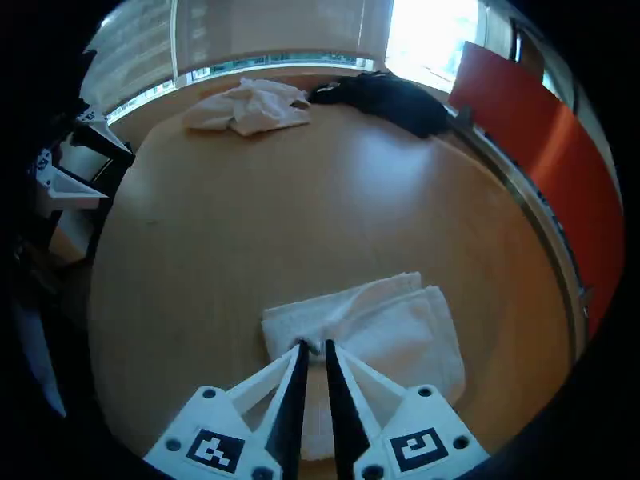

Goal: Fold towel

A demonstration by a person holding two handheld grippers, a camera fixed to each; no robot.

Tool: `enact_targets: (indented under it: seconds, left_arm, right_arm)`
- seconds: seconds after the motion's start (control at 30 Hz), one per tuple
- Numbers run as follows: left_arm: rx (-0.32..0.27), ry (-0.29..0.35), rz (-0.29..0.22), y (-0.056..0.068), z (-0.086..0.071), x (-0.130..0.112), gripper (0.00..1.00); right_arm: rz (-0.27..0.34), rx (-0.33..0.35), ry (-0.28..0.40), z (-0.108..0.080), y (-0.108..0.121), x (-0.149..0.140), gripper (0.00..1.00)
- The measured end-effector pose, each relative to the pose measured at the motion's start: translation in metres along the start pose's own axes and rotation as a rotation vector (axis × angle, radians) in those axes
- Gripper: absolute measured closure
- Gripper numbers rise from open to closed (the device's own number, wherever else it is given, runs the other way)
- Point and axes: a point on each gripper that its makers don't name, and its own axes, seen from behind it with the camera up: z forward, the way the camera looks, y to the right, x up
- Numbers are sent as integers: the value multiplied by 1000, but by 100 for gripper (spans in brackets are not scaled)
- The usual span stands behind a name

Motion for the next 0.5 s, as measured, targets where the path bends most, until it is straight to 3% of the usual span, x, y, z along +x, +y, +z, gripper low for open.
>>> enact_targets:
  seconds: [0.3,0.5]
  left_arm:
    - [-5,1,7,3,1,2,6]
    - [-6,1,6,5,1,2,6]
  right_arm:
    - [-3,-10,18,-11,2,4,39]
    - [13,-17,23,-17,2,-1,38]
